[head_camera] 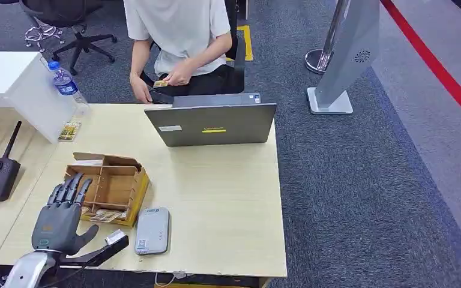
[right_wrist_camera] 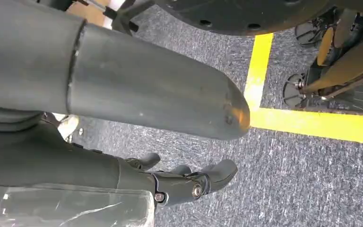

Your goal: Pass the card to the sensor for recognition and then transmit it.

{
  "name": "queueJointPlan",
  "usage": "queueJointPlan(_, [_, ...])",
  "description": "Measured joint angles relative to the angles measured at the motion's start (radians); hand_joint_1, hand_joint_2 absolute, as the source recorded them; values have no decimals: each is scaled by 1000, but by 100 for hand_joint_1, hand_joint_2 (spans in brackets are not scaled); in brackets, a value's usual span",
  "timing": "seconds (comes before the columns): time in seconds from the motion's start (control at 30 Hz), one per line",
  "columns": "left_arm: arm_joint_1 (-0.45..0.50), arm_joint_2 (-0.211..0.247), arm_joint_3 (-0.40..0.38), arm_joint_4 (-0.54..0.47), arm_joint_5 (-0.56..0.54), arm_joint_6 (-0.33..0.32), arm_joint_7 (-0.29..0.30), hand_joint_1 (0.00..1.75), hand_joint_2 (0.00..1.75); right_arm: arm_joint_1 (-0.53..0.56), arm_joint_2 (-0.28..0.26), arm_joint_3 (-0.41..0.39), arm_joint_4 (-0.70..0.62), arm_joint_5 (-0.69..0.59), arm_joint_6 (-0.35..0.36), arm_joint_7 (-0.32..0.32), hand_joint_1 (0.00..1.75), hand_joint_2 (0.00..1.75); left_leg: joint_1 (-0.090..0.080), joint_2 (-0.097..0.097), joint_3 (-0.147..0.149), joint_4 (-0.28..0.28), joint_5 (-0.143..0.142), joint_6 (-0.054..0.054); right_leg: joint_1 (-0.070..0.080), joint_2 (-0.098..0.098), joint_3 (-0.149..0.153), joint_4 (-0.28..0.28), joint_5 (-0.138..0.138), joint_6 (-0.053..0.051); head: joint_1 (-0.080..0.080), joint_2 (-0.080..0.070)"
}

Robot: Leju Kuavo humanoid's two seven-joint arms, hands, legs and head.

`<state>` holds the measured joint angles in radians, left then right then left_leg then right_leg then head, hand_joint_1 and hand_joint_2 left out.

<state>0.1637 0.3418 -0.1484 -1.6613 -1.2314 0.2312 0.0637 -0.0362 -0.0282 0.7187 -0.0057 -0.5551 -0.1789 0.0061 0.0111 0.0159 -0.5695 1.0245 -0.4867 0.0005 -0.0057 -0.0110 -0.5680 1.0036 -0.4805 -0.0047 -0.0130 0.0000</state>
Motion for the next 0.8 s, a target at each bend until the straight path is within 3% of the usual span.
queueJointPlan(0.77, [-31,3,-2,47,71,-86,-11,0,175,-2,0,92,2,-88,6,-3,0,0,0,0,0,0,0,0,0,0,0,0,0,0,0,0])
queueJointPlan(0.8, [-31,3,-2,50,71,-87,-11,175,175,-2,0,95,2,-89,6,-3,0,0,0,0,0,0,0,0,0,0,0,0,0,0,0,0])
